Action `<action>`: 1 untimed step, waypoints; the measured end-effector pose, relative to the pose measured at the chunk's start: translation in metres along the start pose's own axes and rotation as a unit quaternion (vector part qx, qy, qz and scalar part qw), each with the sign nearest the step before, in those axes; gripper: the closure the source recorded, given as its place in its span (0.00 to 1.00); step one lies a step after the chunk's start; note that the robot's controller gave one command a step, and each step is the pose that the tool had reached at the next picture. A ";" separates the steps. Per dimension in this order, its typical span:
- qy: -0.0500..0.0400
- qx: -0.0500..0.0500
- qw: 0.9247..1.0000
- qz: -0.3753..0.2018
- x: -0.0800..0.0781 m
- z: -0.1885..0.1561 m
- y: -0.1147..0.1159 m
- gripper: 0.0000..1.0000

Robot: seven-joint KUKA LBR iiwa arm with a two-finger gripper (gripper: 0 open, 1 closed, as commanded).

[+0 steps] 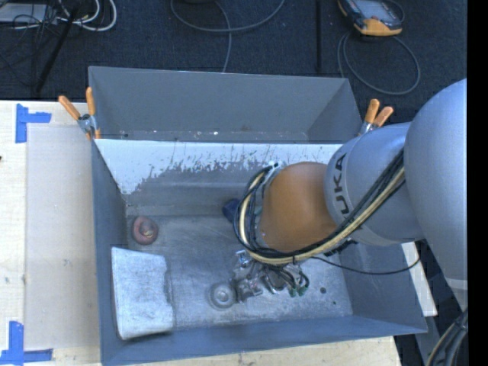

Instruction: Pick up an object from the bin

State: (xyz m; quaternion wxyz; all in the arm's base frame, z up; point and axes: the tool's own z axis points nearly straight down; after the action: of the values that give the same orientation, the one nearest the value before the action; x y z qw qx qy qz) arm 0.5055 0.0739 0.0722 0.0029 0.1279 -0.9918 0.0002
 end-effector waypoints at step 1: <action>-0.004 0.000 1.000 0.000 -0.001 0.001 0.000 0.00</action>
Offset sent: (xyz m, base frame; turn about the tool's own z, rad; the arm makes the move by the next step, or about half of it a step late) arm 0.0000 0.0000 0.0000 0.0000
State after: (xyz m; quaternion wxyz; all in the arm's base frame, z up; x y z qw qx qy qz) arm 0.5068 0.0744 0.0714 -0.0013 0.1278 -0.9918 -0.0003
